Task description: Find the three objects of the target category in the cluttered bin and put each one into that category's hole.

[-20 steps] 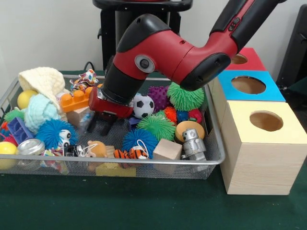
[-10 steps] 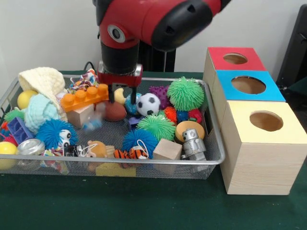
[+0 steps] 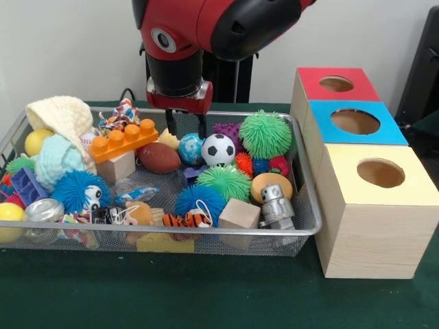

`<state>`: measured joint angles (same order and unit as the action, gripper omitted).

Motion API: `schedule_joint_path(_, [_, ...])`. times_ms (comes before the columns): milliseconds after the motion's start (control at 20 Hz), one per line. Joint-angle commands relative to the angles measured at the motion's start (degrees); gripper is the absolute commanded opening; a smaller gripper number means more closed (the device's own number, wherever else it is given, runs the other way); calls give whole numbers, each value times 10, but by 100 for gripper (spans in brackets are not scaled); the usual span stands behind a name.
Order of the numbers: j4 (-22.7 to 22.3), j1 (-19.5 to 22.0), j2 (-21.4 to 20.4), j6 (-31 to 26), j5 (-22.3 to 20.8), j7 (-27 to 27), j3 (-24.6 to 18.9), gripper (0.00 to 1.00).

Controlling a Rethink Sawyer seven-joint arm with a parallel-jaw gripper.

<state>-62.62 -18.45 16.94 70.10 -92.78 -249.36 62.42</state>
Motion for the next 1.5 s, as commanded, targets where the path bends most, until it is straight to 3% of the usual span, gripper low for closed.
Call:
schedule_joint_path(50, [10,8,-6,2,5,-181,-22,100])
schedule_joint_path(350, [36,10,-23,-38,6,-165,42,100])
schedule_joint_path(600, [79,31,-45,-20,-20,-147,101,100])
schedule_joint_path(850, [114,46,-55,-8,-19,-129,106,100])
schedule_joint_path(1500, [109,42,-42,-110,50,-95,55,100])
